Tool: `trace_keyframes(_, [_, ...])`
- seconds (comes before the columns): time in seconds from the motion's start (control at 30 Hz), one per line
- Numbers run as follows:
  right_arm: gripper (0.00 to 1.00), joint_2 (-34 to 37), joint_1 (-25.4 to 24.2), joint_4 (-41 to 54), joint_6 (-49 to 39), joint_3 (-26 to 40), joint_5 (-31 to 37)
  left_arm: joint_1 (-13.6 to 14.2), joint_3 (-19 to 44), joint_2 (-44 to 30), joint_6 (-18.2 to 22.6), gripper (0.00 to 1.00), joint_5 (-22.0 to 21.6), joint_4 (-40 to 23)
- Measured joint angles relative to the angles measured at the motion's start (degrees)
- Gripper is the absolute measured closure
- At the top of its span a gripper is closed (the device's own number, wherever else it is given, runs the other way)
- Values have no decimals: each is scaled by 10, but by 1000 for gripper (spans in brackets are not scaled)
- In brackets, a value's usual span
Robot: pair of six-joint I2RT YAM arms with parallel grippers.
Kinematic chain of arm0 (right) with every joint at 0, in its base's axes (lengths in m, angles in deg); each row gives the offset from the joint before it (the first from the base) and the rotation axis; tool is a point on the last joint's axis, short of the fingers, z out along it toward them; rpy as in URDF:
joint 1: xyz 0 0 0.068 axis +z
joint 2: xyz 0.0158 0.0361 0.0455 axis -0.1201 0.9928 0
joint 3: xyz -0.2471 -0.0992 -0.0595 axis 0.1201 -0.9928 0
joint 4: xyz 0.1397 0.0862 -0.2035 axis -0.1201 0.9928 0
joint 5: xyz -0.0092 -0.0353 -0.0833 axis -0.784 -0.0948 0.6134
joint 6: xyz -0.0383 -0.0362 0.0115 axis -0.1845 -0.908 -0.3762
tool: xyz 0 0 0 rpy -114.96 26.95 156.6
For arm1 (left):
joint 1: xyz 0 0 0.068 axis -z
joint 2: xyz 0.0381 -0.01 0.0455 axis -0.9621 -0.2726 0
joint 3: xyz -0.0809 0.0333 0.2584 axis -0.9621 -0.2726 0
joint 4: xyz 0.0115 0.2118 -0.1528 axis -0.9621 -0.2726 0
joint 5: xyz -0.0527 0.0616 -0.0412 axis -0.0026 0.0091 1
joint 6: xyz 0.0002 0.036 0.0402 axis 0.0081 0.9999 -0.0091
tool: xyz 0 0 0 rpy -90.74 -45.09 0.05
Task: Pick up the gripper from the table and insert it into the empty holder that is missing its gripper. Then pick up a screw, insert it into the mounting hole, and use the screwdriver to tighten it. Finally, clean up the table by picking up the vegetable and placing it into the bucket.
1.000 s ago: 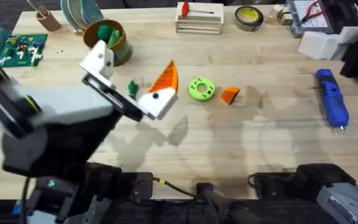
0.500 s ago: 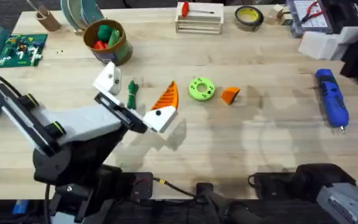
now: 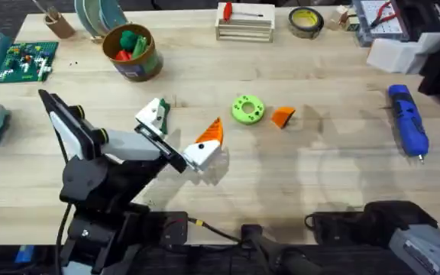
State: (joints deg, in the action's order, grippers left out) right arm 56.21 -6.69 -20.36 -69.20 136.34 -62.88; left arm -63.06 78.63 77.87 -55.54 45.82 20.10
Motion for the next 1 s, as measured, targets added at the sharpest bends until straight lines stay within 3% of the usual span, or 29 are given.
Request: trace_keyframes(1.0, [103,0,0,0,0,0,0,0,0,0,0,7,8,0])
